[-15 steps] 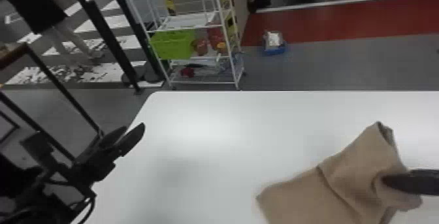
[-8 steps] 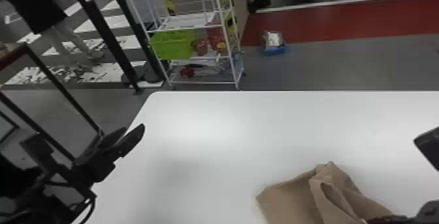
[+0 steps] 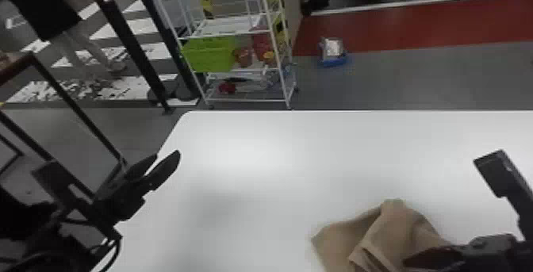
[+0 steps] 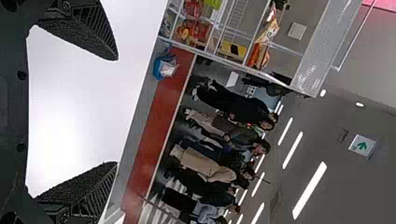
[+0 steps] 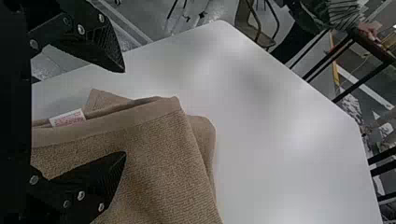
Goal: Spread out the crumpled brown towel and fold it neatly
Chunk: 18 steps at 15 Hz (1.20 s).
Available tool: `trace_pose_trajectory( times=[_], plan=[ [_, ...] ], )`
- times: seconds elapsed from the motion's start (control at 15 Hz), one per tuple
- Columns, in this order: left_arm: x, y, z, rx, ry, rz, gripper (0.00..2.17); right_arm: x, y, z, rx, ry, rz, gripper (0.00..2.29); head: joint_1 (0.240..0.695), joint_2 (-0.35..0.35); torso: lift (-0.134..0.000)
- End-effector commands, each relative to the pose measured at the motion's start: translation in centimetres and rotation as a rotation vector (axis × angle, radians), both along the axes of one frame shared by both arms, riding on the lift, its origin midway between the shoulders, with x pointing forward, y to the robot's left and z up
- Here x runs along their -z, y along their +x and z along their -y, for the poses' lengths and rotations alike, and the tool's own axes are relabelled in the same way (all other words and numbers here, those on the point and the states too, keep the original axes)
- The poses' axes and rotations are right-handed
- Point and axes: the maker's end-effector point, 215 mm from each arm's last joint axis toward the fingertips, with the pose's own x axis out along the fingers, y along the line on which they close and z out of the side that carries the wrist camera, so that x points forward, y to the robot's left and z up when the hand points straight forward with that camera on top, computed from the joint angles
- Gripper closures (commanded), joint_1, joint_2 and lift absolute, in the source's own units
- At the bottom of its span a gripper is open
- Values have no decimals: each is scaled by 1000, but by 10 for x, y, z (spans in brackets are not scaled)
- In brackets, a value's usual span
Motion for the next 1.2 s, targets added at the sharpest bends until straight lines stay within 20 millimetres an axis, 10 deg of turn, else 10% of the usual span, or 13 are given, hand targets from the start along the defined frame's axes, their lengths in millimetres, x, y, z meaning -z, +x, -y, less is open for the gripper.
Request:
trace_pose_trajectory(
  times=[0.0, 0.27, 0.73, 1.13],
  plan=[
    [0, -1, -2, -3, 3, -1, 87, -15, -3, -11, 29, 96, -40, 333, 695, 350, -122],
    [-2, 1, -1, 0, 3, 1, 87, -36, 0, -61, 13, 189, -35, 1737, 695, 350, -122],
    [-1, -4, -14, -15, 6, -2, 87, -44, 11, -53, 62, 186, -1, 1892, 695, 350, -122],
    [-2, -1, -10, -6, 6, 3, 87, -10, 10, -89, 0, 96, -39, 1892, 695, 350, -122]
  ],
)
